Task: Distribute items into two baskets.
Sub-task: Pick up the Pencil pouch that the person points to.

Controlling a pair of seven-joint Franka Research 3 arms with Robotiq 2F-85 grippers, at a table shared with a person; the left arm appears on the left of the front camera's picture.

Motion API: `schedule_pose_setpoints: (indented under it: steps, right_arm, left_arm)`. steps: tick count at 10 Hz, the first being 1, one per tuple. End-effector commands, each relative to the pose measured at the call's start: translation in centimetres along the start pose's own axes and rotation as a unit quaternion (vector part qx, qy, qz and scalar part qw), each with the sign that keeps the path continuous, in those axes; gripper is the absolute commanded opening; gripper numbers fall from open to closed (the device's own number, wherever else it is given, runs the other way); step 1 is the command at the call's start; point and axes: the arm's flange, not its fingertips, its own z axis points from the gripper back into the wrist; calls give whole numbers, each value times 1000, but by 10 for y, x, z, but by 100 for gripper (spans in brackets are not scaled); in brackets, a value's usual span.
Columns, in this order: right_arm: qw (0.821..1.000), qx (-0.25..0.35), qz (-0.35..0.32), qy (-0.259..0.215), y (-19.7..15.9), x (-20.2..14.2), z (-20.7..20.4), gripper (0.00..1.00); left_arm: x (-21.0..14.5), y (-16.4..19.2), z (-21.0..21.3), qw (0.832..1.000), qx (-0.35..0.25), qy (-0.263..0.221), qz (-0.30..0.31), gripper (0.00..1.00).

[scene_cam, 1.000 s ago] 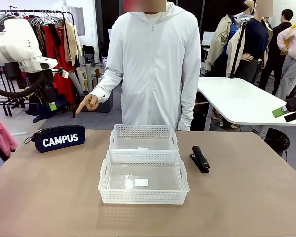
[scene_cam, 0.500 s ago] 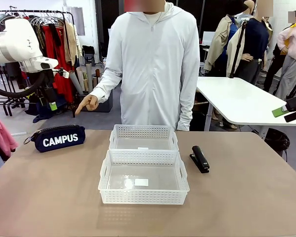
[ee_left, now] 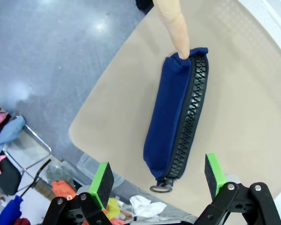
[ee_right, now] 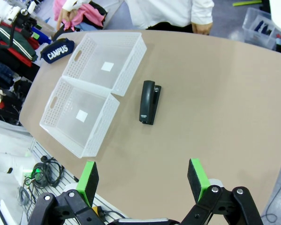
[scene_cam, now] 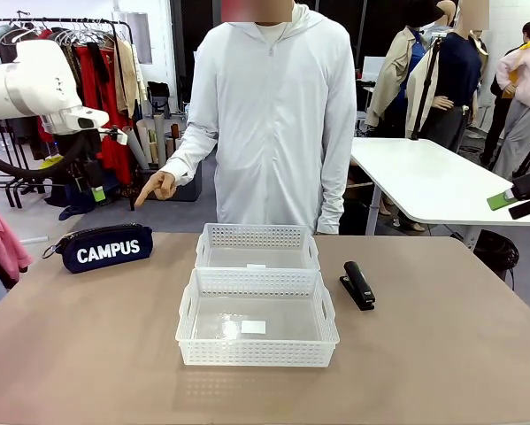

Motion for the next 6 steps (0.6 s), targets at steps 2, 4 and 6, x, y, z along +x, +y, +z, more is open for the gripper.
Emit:
schedule_pose_setpoints:
  steps: [2, 4, 6]
  right_arm:
    - [1000, 4, 1, -2, 1, 0, 0, 100]
    - [1000, 4, 1, -2, 1, 0, 0, 100]
    - [1000, 4, 1, -2, 1, 0, 0, 100]
  left_arm:
    - [7, 7, -21, 998, 2, 32, -58, 100]
    - [4, 1, -38, 996, -16, 45, -80, 100]
    - [-3, -7, -49, 994, -28, 44, -101, 100]
